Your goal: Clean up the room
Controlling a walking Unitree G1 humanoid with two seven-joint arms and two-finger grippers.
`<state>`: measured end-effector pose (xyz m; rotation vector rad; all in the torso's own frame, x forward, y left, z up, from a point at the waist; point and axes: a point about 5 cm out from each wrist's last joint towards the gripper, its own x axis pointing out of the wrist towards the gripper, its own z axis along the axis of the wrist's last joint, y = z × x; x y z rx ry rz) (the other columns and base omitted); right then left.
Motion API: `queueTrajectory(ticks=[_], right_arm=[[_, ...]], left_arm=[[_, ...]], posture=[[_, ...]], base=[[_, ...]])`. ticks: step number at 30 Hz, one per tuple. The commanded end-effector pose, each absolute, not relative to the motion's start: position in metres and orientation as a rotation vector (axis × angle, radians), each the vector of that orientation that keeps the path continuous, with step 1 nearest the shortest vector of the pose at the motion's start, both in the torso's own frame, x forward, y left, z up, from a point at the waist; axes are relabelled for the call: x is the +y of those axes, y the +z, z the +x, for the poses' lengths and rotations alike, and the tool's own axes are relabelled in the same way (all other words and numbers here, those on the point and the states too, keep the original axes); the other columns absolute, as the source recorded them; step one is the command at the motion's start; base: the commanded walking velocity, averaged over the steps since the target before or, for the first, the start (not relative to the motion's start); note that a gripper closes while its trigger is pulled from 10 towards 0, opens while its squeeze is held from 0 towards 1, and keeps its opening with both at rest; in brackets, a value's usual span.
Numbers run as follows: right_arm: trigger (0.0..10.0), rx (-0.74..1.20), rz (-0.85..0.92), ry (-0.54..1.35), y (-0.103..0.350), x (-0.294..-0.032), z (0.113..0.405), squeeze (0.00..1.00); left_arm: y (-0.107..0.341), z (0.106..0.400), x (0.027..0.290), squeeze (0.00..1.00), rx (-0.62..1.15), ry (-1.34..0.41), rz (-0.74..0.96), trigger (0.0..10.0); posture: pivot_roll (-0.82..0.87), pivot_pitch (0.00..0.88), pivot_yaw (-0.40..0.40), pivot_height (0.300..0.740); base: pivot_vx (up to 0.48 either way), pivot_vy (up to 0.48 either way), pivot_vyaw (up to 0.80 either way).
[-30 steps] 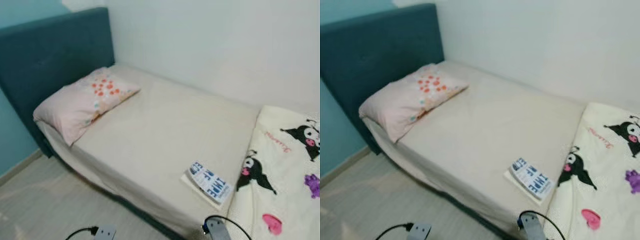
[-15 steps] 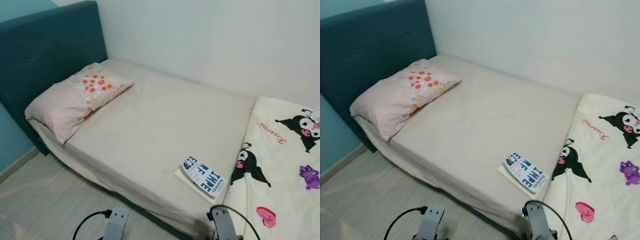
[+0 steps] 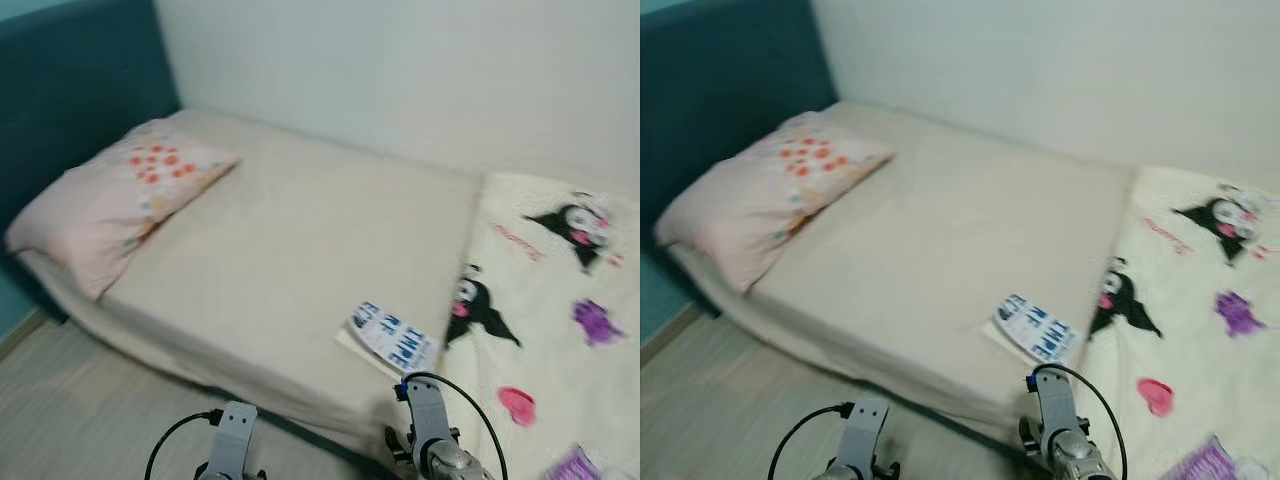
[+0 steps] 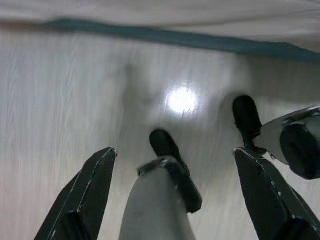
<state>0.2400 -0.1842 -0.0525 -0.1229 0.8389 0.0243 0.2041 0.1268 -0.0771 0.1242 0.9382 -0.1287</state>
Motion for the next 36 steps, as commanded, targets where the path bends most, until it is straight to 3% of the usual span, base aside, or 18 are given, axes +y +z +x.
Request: queueTrajectory(ticks=[1, 8, 15, 19, 23, 36], right_arm=[[10.0, 0.88, -0.108, 0.014, -0.059, -0.185, 0.23, 0.0], [10.0, 0.878, -0.106, 0.02, -0.06, -0.183, 0.229, 0.0], [10.0, 0.884, -0.108, 0.036, -0.061, -0.181, 0.228, 0.0], [10.0, 0.893, -0.111, 0.038, -0.063, -0.181, 0.225, 0.0], [10.0, 0.898, -0.112, 0.039, -0.064, -0.181, 0.224, 0.0], [10.0, 0.914, -0.103, 0.011, -0.065, -0.184, 0.221, 0.0]], left_arm=[[-0.084, 0.191, 0.127, 0.0, 0.976, -0.129, 0.125, 10.0], [-0.091, 0.174, 0.155, 0.0, 1.005, -0.114, 0.148, 10.0], [-0.091, 0.173, 0.168, 0.0, 0.996, -0.09, 0.151, 10.0], [-0.091, 0.166, 0.188, 0.0, 1.004, -0.076, 0.162, 10.0], [-0.092, 0.163, 0.193, 0.0, 1.008, -0.073, 0.16, 10.0], [-0.093, 0.159, 0.196, 0.0, 1.01, -0.056, 0.155, 10.0]], posture=[[-0.06, 0.082, 0.002, 0.735], [-0.06, 0.084, 0.0, 0.735], [-0.06, 0.082, -0.003, 0.735], [-0.06, 0.078, -0.005, 0.735], [-0.06, 0.076, -0.006, 0.735], [-0.06, 0.085, 0.0, 0.735]], base=[[0.0, 0.0, -0.77], [0.0, 0.0, -0.43], [0.405, 0.0, 0.0], [0.425, 0.0, 0.0], [0.382, 0.0, 0.0], [0.0, 0.0, 0.0]])
